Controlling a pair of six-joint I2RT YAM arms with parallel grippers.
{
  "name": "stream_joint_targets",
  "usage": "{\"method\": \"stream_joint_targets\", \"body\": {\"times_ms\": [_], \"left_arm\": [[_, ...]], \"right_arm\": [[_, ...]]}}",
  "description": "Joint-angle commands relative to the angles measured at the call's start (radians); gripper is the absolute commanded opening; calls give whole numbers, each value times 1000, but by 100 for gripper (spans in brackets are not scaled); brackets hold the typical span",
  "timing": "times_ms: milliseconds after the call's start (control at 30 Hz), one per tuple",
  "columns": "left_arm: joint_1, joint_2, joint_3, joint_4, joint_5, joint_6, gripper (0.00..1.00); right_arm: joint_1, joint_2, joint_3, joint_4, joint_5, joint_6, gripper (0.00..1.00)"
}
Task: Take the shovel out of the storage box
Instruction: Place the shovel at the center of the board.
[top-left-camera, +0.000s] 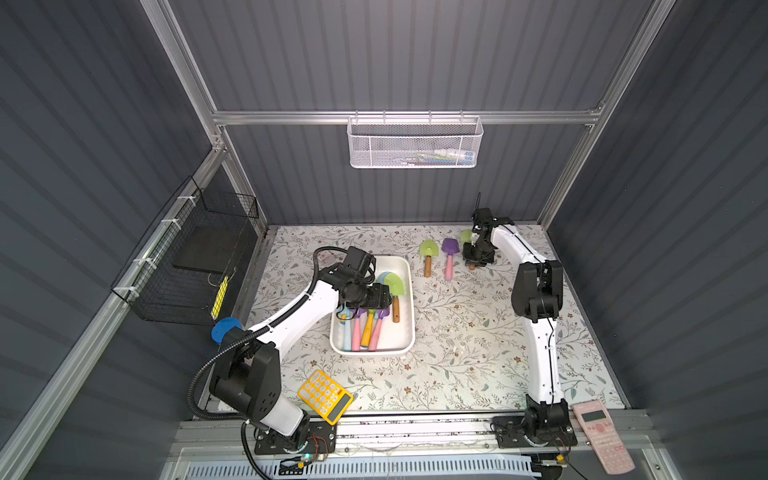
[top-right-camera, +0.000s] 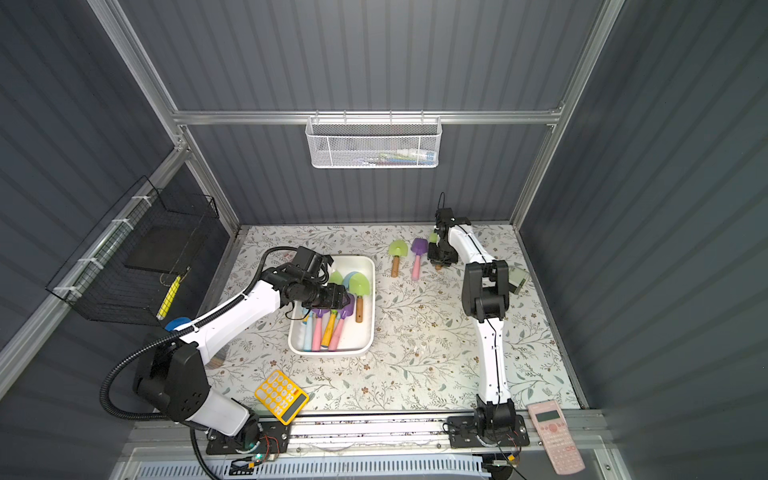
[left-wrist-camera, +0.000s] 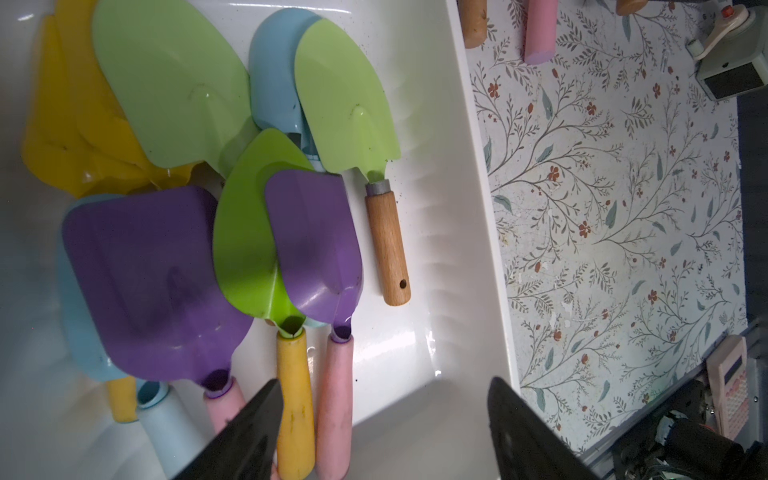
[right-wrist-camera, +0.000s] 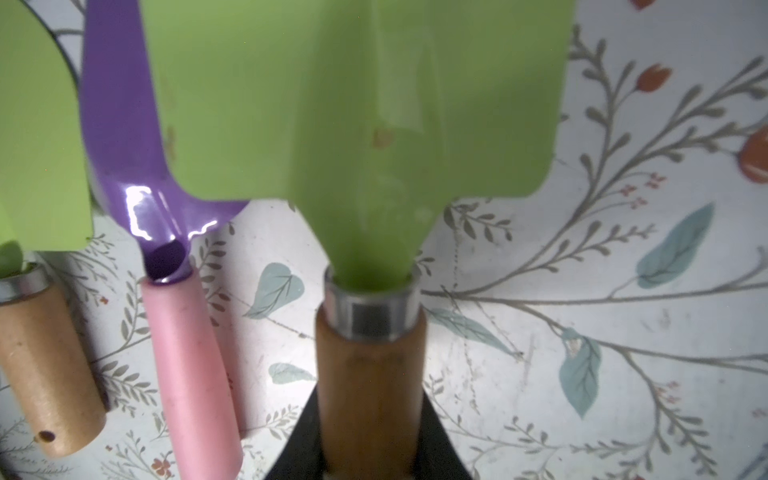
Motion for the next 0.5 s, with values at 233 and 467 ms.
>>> {"method": "stream_joint_targets", "body": {"times_ms": [233,467], "left_arm": [[0,16,-26,-1,-40,-6,78],[1,23,-24,-6,-48,-2,78]], "right_arm": [[14,48,32,-75,-34,-19,14],[18,46,29,-79,-26,-11,33]]}}
